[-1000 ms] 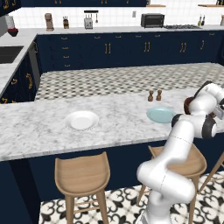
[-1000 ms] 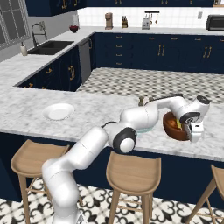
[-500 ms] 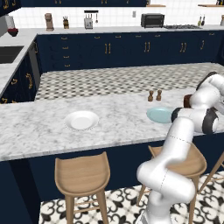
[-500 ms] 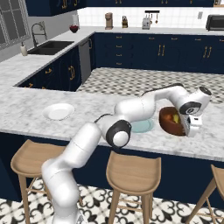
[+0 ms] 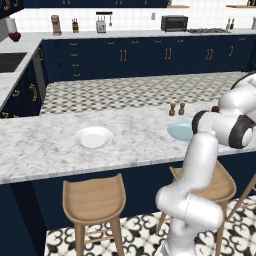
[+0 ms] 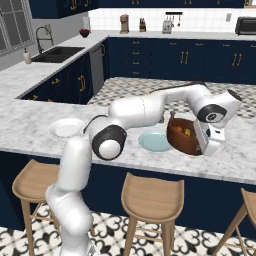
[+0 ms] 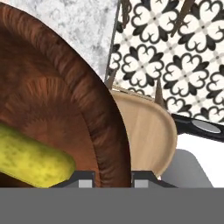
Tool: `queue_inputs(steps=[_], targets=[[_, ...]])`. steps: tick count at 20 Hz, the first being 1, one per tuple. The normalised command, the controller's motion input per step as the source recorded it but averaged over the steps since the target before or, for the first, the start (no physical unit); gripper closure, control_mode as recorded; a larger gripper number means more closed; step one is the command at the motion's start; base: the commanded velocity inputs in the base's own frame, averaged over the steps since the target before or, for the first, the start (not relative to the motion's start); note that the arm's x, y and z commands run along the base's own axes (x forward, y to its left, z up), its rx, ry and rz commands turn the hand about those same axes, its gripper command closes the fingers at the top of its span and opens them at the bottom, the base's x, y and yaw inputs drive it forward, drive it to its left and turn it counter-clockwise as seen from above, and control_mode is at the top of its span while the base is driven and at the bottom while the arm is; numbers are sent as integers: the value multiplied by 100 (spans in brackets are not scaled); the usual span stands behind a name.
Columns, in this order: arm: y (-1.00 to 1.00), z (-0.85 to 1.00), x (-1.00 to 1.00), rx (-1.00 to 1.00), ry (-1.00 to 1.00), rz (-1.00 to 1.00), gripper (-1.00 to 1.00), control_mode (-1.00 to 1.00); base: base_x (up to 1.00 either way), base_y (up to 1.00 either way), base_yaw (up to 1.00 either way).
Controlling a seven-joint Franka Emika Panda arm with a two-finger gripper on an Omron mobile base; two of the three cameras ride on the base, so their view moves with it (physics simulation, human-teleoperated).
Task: Pick the chicken drumstick and cucumber from their plates and place them in the bowl. Then put the bowl in the fridge.
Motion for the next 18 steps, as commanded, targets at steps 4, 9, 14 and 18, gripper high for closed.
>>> queue_inputs(steps=[4,9,14,18], targets=[[100,15,-85,-8,-8,-8,100,-100,0,0,0],[100,22,-38,-19,0,-7,100,-100,0,0,0],[100,19,-10,-12,1,-8,100,-100,0,0,0],[100,13,-14,0,0,-10,100,-100,0,0,0]])
